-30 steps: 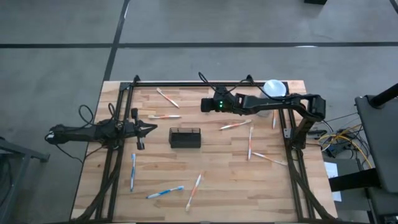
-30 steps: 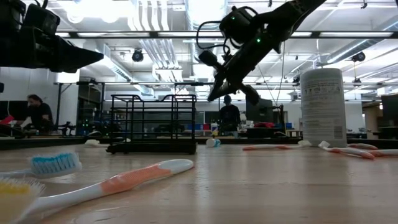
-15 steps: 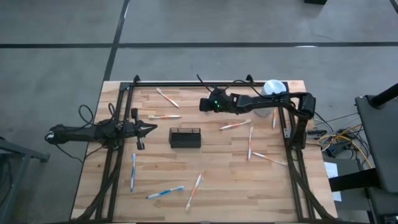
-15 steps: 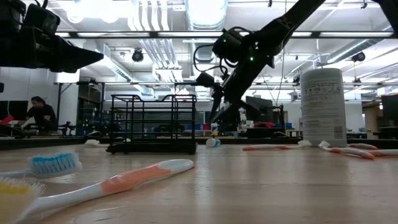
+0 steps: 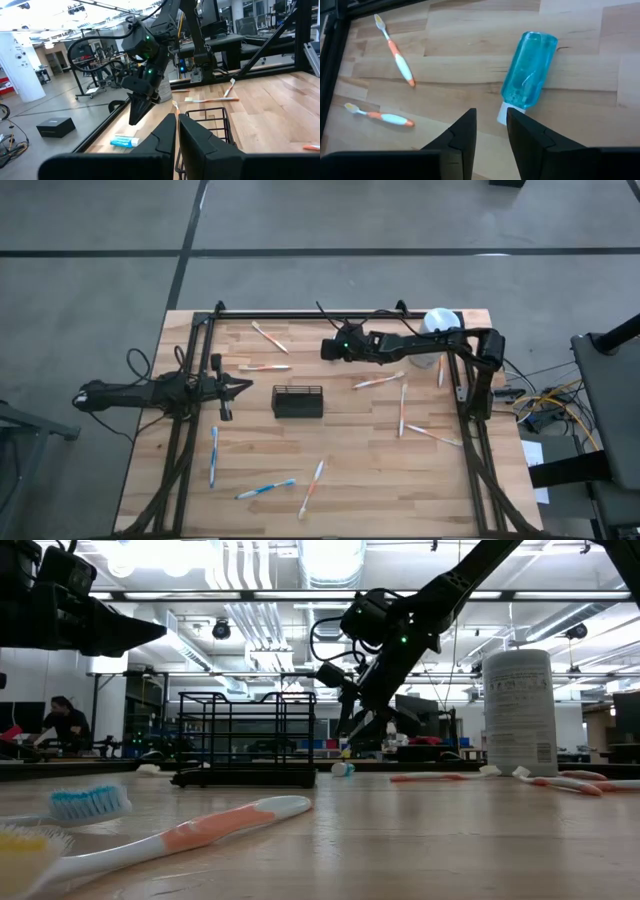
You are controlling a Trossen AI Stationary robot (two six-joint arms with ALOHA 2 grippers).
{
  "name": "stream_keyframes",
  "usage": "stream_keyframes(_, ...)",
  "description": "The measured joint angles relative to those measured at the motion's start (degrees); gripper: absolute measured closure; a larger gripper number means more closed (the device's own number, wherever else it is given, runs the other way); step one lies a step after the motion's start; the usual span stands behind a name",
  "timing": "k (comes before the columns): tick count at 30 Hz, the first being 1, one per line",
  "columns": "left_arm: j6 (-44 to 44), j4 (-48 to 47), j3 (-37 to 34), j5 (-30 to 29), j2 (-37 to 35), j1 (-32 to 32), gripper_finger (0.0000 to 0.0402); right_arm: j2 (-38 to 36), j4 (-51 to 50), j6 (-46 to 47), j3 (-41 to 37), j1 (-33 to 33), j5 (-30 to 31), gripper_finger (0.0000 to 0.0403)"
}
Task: Pick & Place toothbrushing station
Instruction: Put the blue mouthwash into the middle section of the wire organizer
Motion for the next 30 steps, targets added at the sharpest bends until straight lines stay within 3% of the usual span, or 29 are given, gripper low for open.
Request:
stream_keyframes(4, 0.0, 0.0, 0.0, 0.0, 0.0, 0.01, 0.0376, 1.51, -0.03, 3.54, -0.02, 0.07, -0.45, 0.0296)
stream_keyframes(12, 0.0, 0.0, 0.0, 0.01, 0.0, 0.01, 0.0376, 6.05, -0.84, 1.59, 4.13, 0.44, -0.63, 0.0294)
stream_keyframes(24, 0.01, 0.0, 0.0, 0.0, 0.02, 0.0, 0.0376, 8.81, -18.58, 1.29, 13.9, 0.42, 0.23, 0.0294)
stream_keyframes(30, 0.02, 0.0, 0.0, 0.02, 0.02, 0.02, 0.0376, 8.47, -20.94, 0.64, 15.43, 0.42, 1.4, 0.0293)
